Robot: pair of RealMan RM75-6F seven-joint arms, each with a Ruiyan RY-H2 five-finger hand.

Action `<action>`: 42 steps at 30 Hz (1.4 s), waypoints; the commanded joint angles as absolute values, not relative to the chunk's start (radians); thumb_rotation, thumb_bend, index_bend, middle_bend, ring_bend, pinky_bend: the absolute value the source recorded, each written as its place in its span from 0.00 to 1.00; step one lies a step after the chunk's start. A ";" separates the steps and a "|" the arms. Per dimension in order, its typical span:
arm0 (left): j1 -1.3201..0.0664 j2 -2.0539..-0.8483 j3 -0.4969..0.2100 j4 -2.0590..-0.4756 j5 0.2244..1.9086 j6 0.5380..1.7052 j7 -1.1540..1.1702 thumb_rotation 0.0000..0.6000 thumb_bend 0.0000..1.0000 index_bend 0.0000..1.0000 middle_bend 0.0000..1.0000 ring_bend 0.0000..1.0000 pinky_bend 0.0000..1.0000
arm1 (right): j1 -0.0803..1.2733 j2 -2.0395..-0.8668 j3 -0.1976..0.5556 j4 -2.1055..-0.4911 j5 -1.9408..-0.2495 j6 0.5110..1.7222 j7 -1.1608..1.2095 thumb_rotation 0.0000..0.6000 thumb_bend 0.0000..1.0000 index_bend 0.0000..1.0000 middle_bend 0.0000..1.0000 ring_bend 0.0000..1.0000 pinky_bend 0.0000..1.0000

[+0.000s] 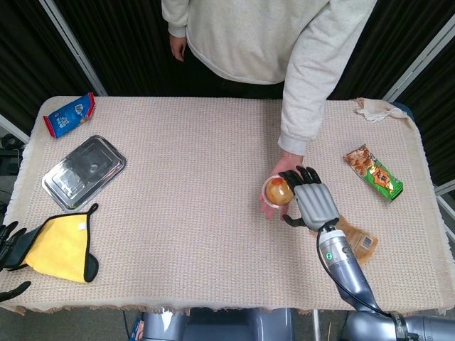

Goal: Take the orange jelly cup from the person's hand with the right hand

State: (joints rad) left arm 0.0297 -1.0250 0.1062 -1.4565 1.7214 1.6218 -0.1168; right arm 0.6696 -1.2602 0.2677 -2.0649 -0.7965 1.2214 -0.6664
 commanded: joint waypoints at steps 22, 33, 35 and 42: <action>0.028 -1.019 0.107 -1.463 1.717 1.617 -0.138 1.00 0.00 0.01 0.00 0.00 0.00 | 0.704 -1.454 0.237 -1.830 -0.940 1.309 -0.591 1.00 0.32 0.67 0.59 0.53 0.67; 0.028 -1.018 0.107 -1.467 1.716 1.617 -0.141 1.00 0.00 0.02 0.00 0.00 0.00 | 0.676 -1.386 0.261 -1.916 -1.026 1.354 -0.561 1.00 0.33 0.70 0.60 0.54 0.68; 0.028 -1.019 0.106 -1.466 1.715 1.617 -0.141 1.00 0.00 0.02 0.00 0.00 0.00 | 0.663 -1.351 0.262 -1.954 -1.038 1.363 -0.561 1.00 0.33 0.70 0.60 0.54 0.68; 0.028 -1.020 0.106 -1.465 1.717 1.618 -0.133 1.00 0.00 0.02 0.00 0.00 0.00 | 0.554 -1.190 0.205 -2.045 -1.100 1.405 -0.502 1.00 0.33 0.70 0.60 0.54 0.68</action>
State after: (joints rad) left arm 0.0279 -1.0194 0.1059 -1.4650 1.7168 1.6182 -0.1339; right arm 0.5962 -1.2373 0.2310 -2.0179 -1.0730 1.3853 -0.5334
